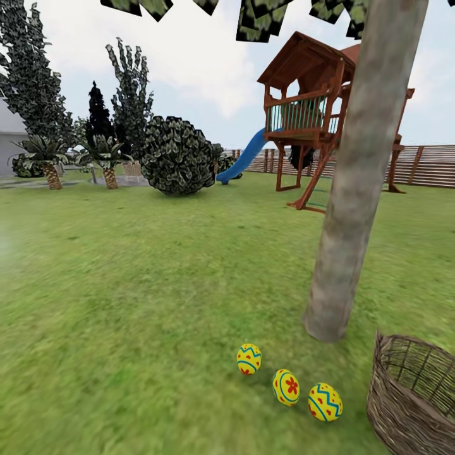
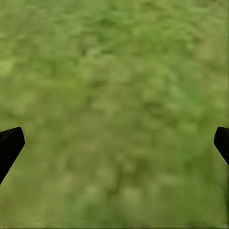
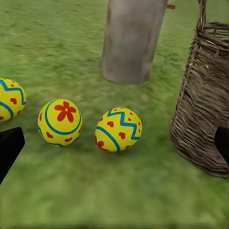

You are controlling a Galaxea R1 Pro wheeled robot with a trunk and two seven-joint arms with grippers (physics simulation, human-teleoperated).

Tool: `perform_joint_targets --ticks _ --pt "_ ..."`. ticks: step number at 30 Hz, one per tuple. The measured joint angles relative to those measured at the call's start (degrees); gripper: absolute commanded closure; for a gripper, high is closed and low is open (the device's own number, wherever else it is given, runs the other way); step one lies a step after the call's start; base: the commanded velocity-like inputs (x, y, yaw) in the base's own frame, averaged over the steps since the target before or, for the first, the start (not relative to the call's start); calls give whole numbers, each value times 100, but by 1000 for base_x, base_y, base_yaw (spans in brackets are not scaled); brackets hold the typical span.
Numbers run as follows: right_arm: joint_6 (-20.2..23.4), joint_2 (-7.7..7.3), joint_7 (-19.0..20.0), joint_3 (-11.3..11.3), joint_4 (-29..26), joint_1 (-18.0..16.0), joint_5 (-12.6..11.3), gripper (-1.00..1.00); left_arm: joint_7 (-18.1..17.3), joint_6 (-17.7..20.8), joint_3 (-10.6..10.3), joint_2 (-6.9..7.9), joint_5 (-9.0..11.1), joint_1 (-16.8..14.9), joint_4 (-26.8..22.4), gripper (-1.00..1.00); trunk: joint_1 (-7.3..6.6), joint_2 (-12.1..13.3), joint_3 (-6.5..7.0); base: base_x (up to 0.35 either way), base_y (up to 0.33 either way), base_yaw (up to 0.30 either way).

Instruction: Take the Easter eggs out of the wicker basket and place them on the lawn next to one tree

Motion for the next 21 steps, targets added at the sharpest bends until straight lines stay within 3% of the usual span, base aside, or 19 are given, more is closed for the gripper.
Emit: perform_joint_targets --ticks 4,8,12,15,21 --pt "90 4 2 -13 -1 -2 -5 -100 1 312 -1 -13 -10 0 -1 -100 -88 160 41 0 0 0" --pt "482 19 99 -42 -29 -3 -334 -100 1 438 0 -21 -13 0 -1 -100 -176 321 77 0 0 0" --pt "624 7 602 -49 -49 -3 -683 -100 1 453 -3 -22 -50 0 -1 -100 -264 481 113 0 0 0" --pt "820 -18 772 -55 -57 -9 -935 -100 1 567 -1 -28 -143 0 -4 -100 -330 602 140 0 0 0" --pt "1155 -26 826 -54 -57 -12 -1047 -100 1 912 -6 -29 -275 0 -32 -100 -461 842 193 0 0 0"
